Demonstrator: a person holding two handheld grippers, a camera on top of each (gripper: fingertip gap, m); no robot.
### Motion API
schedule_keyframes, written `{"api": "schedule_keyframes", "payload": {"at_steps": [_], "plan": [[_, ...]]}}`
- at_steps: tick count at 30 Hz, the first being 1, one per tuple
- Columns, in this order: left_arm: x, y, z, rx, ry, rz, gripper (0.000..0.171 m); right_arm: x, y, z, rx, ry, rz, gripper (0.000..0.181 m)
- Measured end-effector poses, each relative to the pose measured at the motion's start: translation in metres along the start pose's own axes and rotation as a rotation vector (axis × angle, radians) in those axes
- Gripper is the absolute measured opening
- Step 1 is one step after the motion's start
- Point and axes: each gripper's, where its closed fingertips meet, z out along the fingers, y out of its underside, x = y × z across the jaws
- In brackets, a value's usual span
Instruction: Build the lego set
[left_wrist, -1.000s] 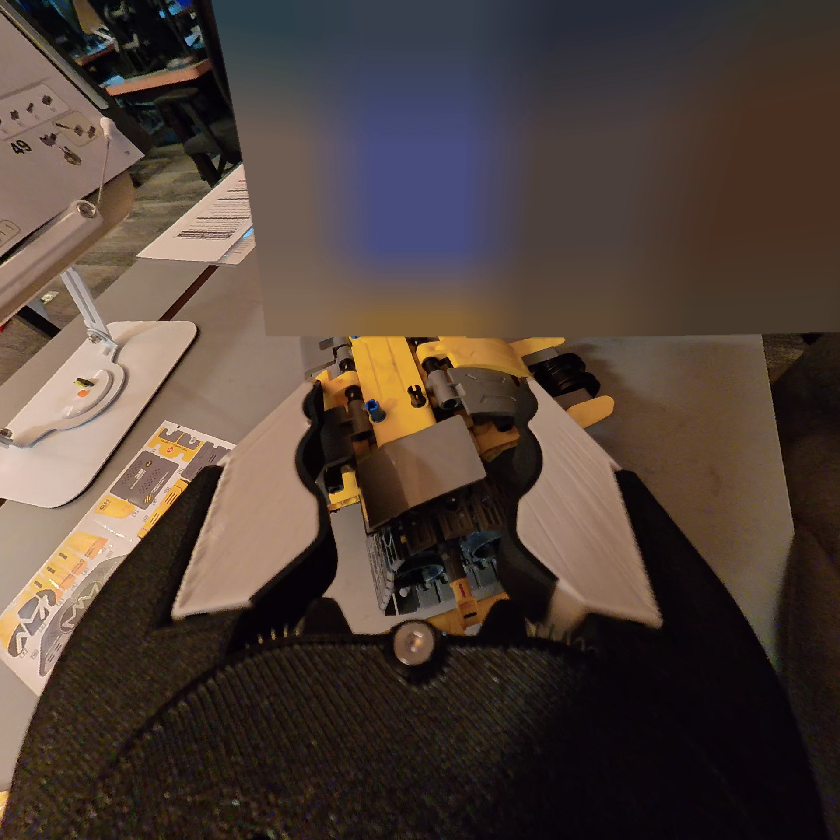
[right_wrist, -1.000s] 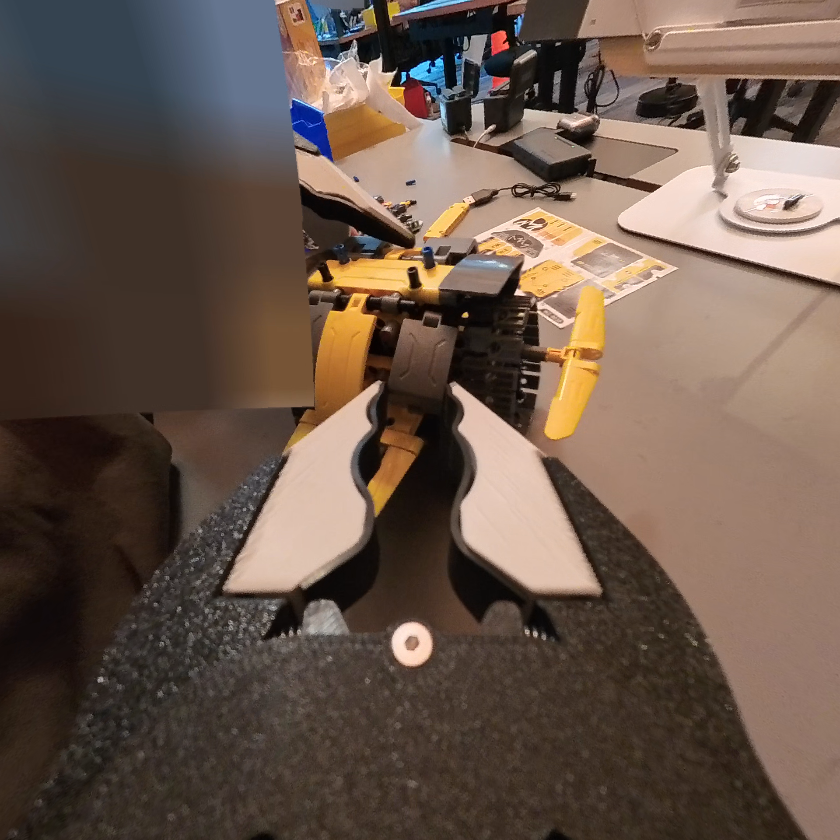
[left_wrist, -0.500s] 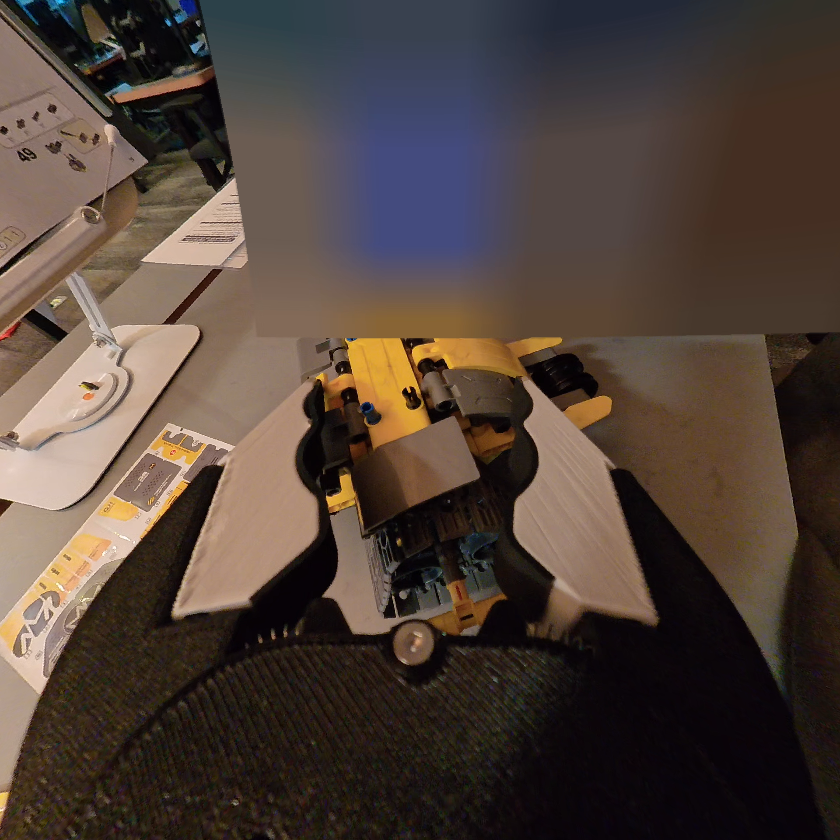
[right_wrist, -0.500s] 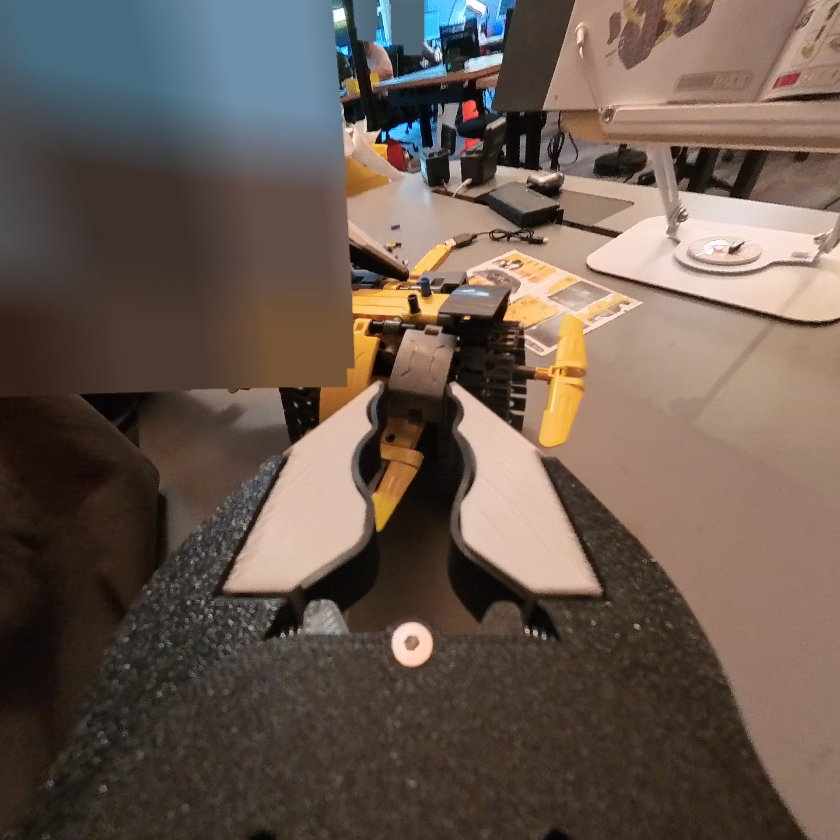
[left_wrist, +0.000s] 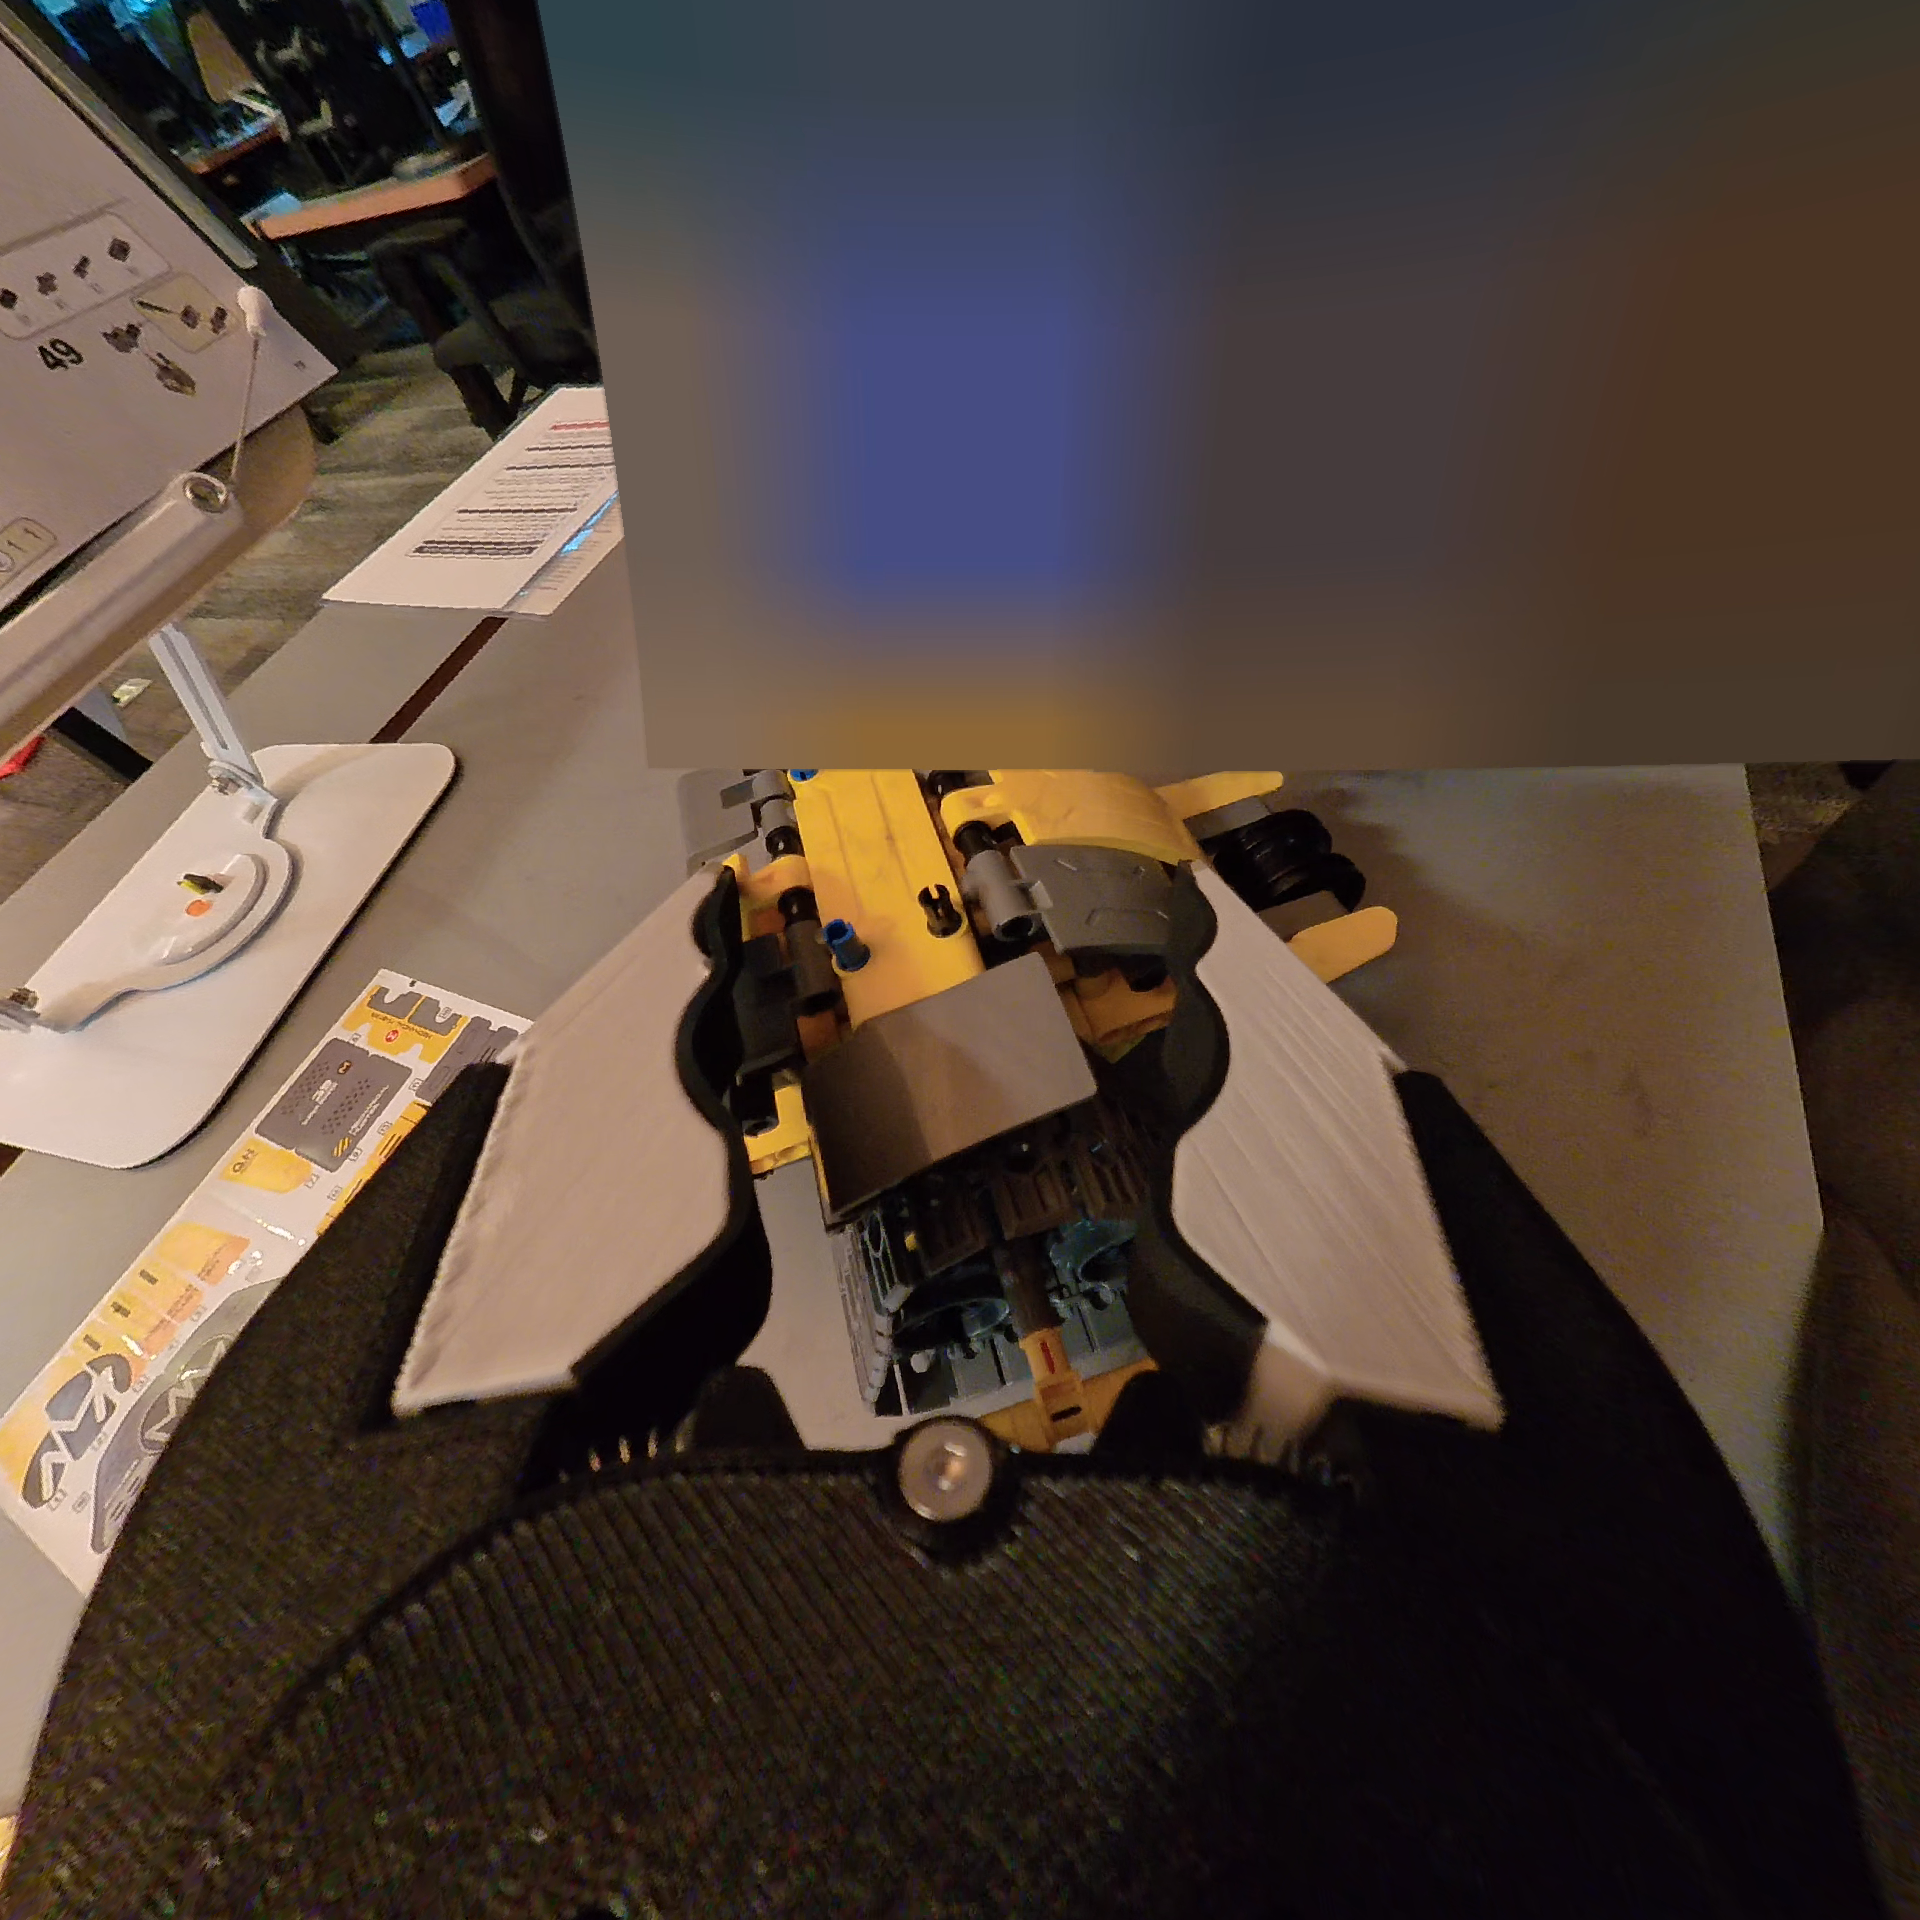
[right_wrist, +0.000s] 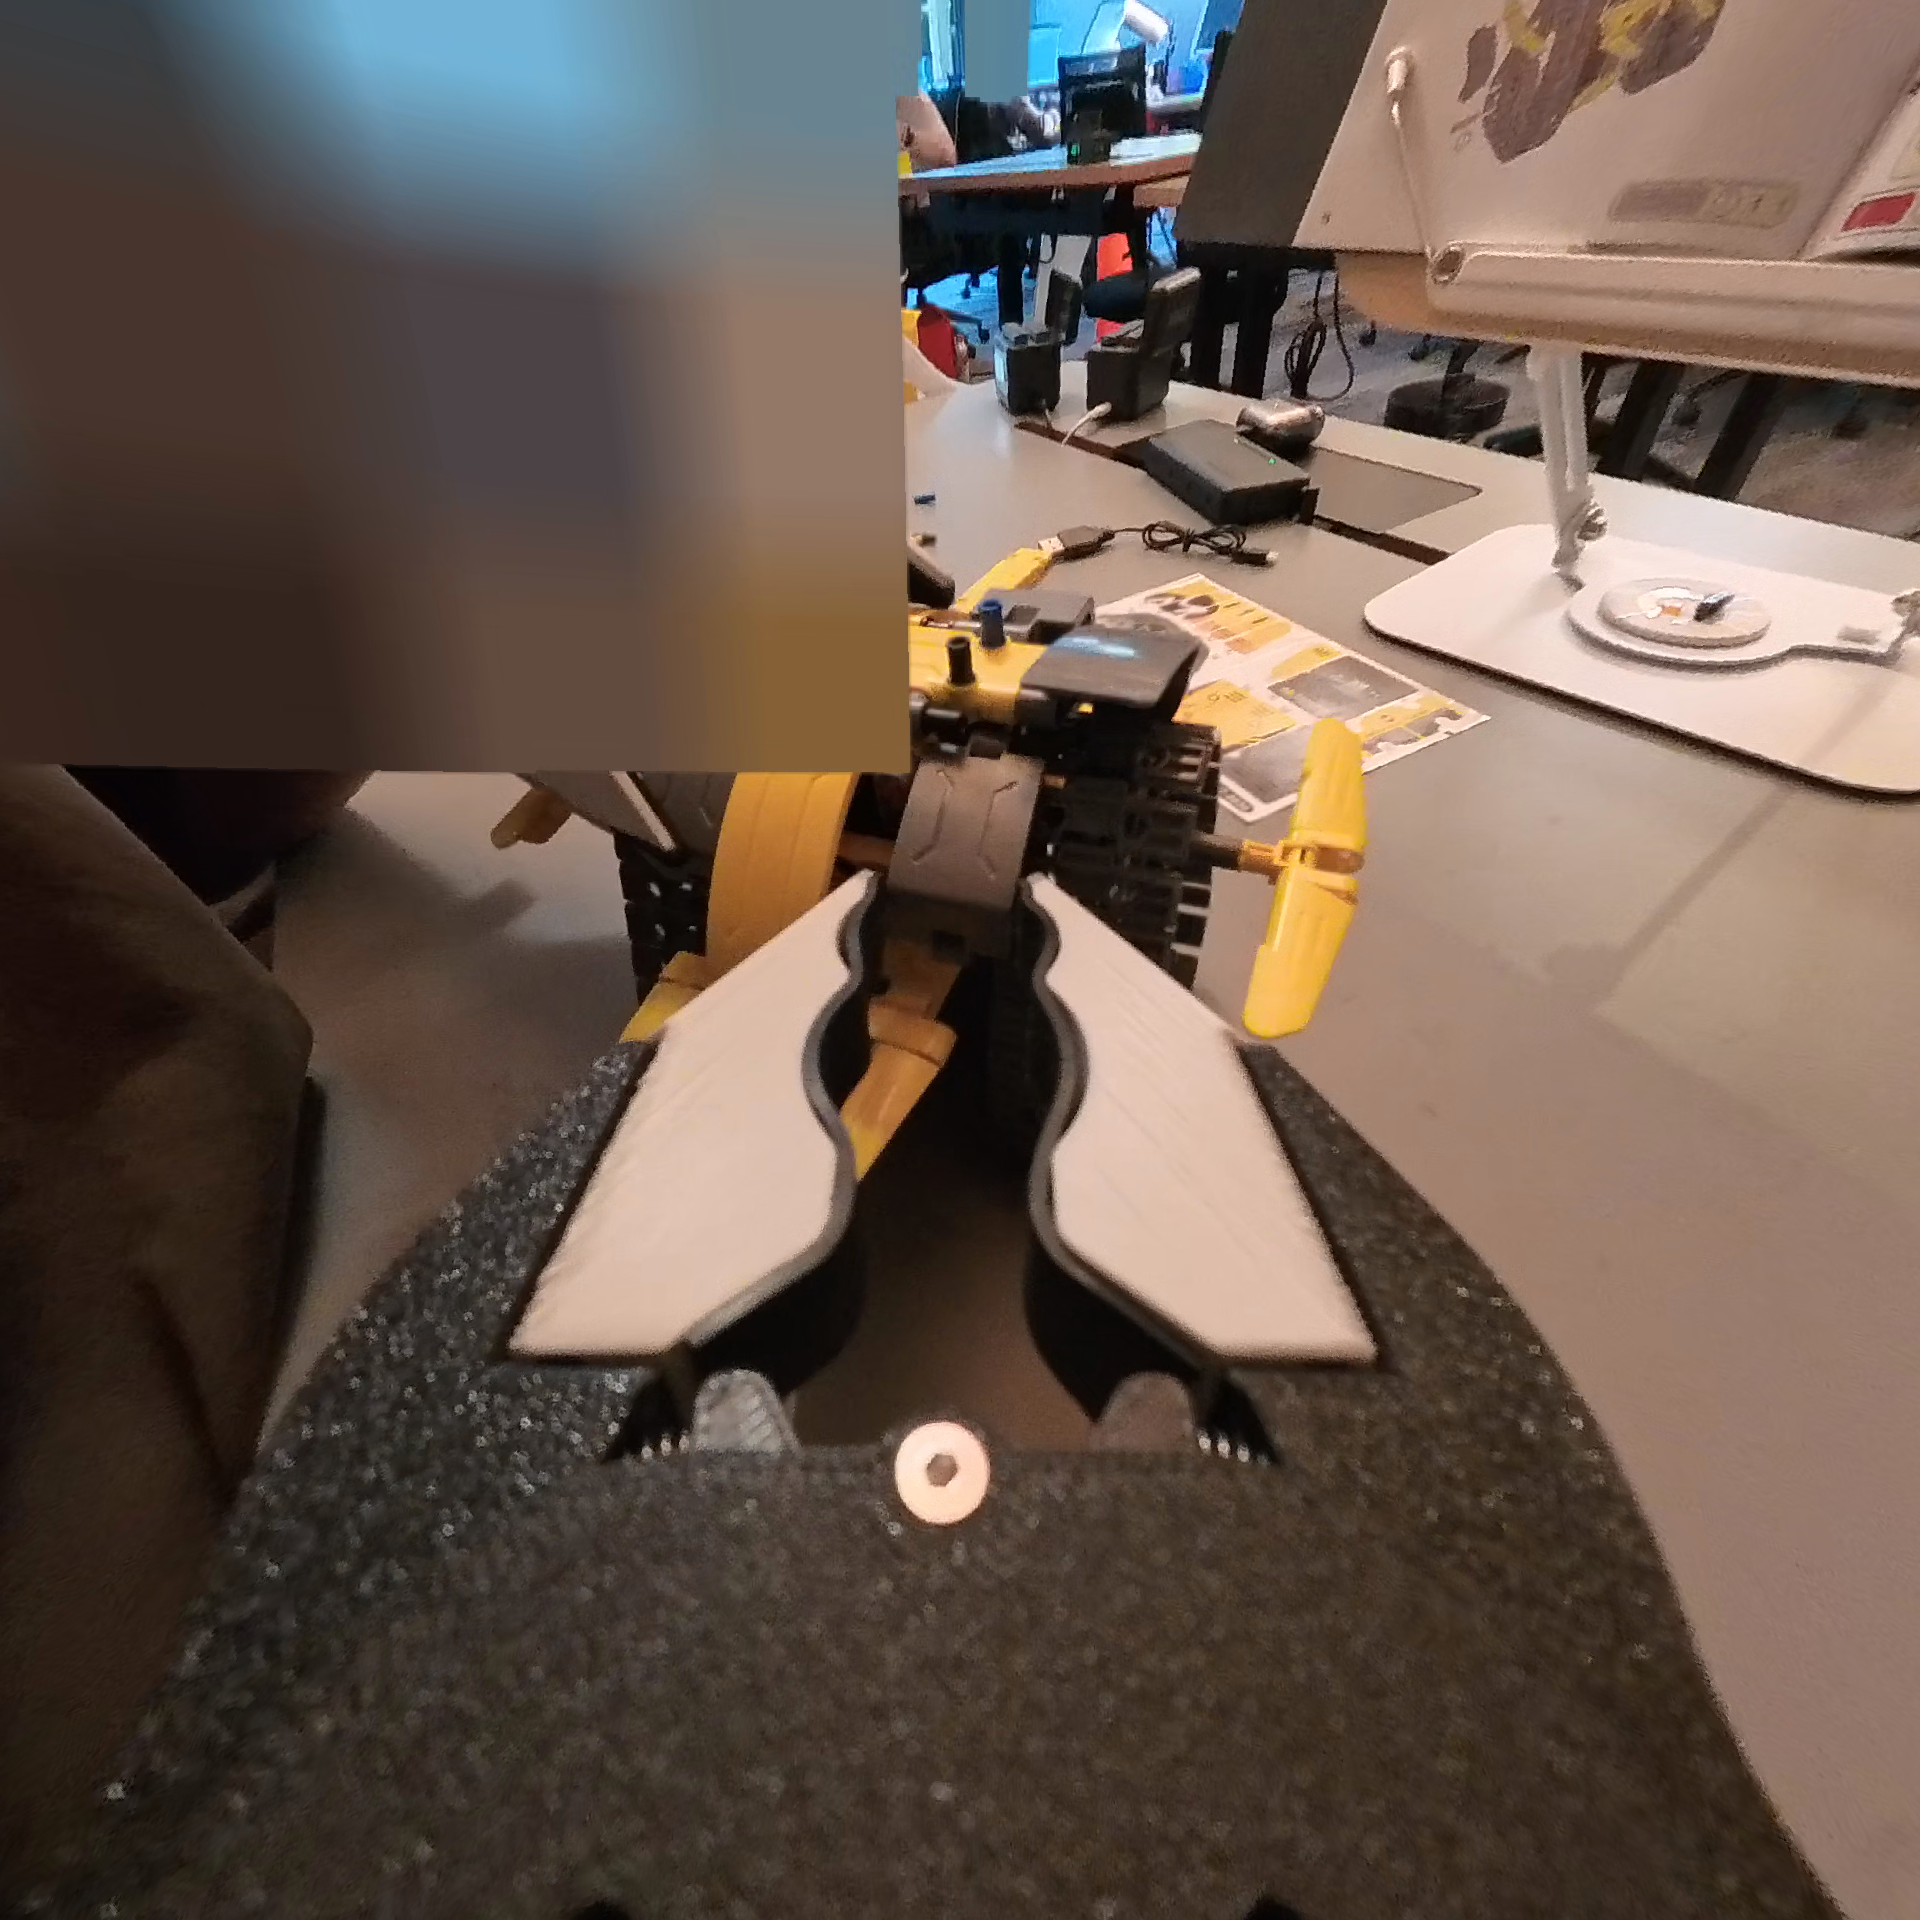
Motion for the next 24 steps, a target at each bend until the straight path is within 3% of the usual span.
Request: {"api": "schedule_keyframes", "payload": {"at_steps": [4, 7, 12, 14, 18, 24], "plan": [[0.0, 0.0, 0.0, 0.0, -0.001, 0.0, 0.082, 0.001, 0.002, -0.007, -0.038, 0.015, 0.002, 0.023], [0.0, 0.0, 0.0, 0.002, -0.001, -0.002, 0.081, 0.007, 0.012, -0.031, -0.126, 0.079, 0.028, 0.023], [0.0, 0.0, 0.0, 0.006, -0.004, -0.003, 0.081, 0.035, 0.082, -0.085, -0.556, 0.31, 0.104, 0.024], [0.0, 0.0, 0.0, 0.006, -0.005, -0.003, 0.082, 0.037, 0.101, -0.092, -0.644, 0.337, 0.113, 0.024], [0.0, 0.0, 0.0, 0.005, -0.011, 0.0, 0.081, 0.038, 0.108, -0.093, -0.671, 0.336, 0.147, 0.025], [0.0, 0.0, 0.0, 0.008, -0.013, 0.001, 0.081, 0.041, 0.1, -0.093, -0.643, 0.336, 0.146, 0.063]]}}
